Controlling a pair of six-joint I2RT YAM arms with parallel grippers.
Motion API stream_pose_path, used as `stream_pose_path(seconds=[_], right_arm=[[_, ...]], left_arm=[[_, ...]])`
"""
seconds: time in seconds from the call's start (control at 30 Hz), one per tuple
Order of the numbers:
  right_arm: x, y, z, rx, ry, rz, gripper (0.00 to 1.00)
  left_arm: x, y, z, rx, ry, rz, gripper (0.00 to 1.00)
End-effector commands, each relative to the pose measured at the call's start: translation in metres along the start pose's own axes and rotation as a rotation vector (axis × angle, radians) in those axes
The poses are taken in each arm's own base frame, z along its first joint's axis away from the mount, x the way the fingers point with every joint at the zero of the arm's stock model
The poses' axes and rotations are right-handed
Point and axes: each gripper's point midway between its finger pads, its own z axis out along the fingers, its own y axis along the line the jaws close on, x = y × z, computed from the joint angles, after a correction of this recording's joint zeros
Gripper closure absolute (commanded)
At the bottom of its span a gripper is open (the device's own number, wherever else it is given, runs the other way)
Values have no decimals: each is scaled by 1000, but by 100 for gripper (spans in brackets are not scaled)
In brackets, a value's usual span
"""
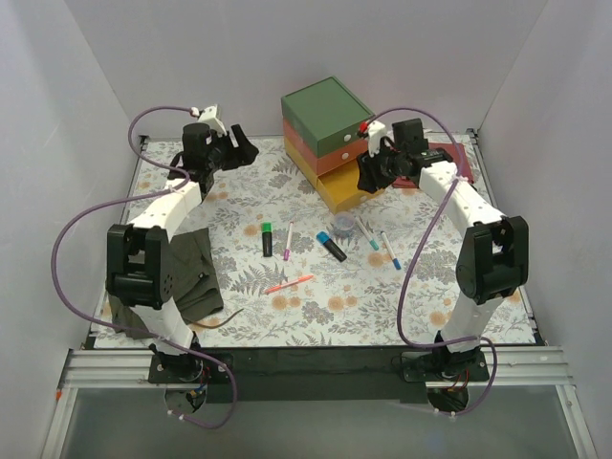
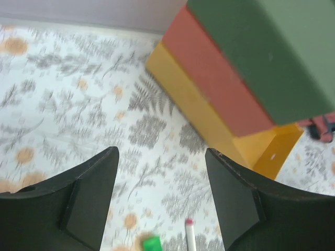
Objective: Sort the stationery into containers
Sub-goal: Pick up the pen from the center of the board.
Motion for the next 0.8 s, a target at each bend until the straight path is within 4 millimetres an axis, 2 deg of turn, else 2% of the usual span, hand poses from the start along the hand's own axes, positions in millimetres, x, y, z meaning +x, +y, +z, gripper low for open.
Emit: stream_pose_path(seconds=[0.0,0.07,0.1,0.13,0.17,0.2,0.33,0.4,0.53,0.57,0.6,0.63,0.67,0.77], right_arm=[[47,71,-8,-205,193,-25,48],[46,76,-15,-168,190,-32,46],[59,86,-13,-156,219,-11,45],[58,85,-17,-112,210,-16,45],[61,88,-14,-101,199,-17,45],[73,98,-13,-109,226,-1,46],[92,119,-5,-124,265,6,46],[94,125,2,-122,265,8,46],[109,124,23,-85,311,74,45],[107,125,26,-83,311,85,45],[108,124,29,-82,316,91,45],[111,122,35,-73,329,94,45],[109,123,38,-75,327,92,46],[114,124,49,-68,344,78,46]], left_arm=[[45,26,-37,-153,144,22,33],[46,34,-42,-193,130,41,32],[40,35,-45,-205,104,47,32],[41,38,-46,-220,96,49,32],[44,44,-48,-247,94,48,32],[42,44,-49,-250,81,49,31],[41,44,-54,-258,67,48,31],[42,43,-55,-261,66,53,31],[50,31,-54,-320,39,209,27],[53,19,-55,-305,32,254,26],[48,11,-56,-298,-3,269,25],[57,8,-58,-288,9,285,25],[58,-5,-60,-263,2,307,25],[65,-16,-68,-255,-1,289,23]])
